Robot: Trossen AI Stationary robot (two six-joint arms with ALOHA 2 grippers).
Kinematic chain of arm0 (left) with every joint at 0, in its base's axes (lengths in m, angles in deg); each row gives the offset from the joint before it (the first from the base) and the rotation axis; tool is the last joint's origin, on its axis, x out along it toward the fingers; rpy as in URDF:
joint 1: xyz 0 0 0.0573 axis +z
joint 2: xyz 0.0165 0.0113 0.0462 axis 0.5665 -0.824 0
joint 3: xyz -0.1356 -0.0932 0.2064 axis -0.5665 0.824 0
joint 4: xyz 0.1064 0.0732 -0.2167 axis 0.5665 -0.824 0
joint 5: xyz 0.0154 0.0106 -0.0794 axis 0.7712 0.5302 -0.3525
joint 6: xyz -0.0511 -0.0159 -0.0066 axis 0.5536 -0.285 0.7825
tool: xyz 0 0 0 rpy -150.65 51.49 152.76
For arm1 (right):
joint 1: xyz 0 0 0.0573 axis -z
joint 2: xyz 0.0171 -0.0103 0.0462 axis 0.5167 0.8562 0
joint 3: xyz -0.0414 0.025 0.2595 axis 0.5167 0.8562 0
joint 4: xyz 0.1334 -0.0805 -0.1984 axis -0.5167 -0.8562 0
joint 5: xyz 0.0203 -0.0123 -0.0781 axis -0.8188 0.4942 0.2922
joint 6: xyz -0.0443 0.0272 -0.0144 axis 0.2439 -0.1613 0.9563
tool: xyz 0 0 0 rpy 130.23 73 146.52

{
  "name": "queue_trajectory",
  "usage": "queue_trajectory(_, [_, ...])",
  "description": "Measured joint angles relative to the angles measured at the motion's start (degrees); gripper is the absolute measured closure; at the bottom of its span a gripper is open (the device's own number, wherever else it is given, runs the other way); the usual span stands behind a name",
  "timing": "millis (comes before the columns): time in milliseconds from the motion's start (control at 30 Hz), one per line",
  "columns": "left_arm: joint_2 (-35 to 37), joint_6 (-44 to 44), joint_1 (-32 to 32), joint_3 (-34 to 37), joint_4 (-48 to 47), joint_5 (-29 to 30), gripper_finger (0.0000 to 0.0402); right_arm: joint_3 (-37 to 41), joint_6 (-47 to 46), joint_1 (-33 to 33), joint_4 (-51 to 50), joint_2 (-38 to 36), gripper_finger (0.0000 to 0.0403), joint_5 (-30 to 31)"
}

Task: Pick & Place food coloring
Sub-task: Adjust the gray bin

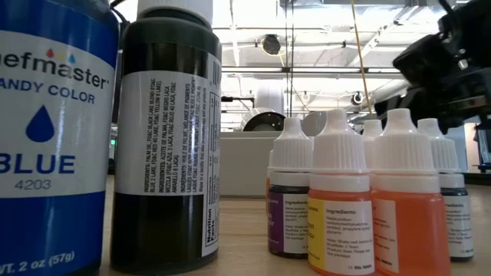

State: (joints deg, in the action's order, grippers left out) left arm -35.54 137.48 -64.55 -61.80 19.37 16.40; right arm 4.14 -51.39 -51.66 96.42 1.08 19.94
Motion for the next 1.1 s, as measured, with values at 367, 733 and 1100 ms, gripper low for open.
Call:
queue_trajectory(367, [-4.50,-4.78,0.74,-0.02,7.33,-6.01,0.0398,-9.45,1.55,3.16,0.01,11.31,0.0403,-1.43])
queue_trajectory(733, [-5.68,-10.45,1.31,-0.07,14.32,-8.39,0.0397,-10.82,-1.37,7.49,-0.02,14.36,0.0403,-1.41])
queue_trajectory(1100, [-5.68,-14.62,1.79,-0.07,18.32,-10.83,0.0394,-10.82,-1.44,11.22,0.29,14.23,0.0403,-1.51])
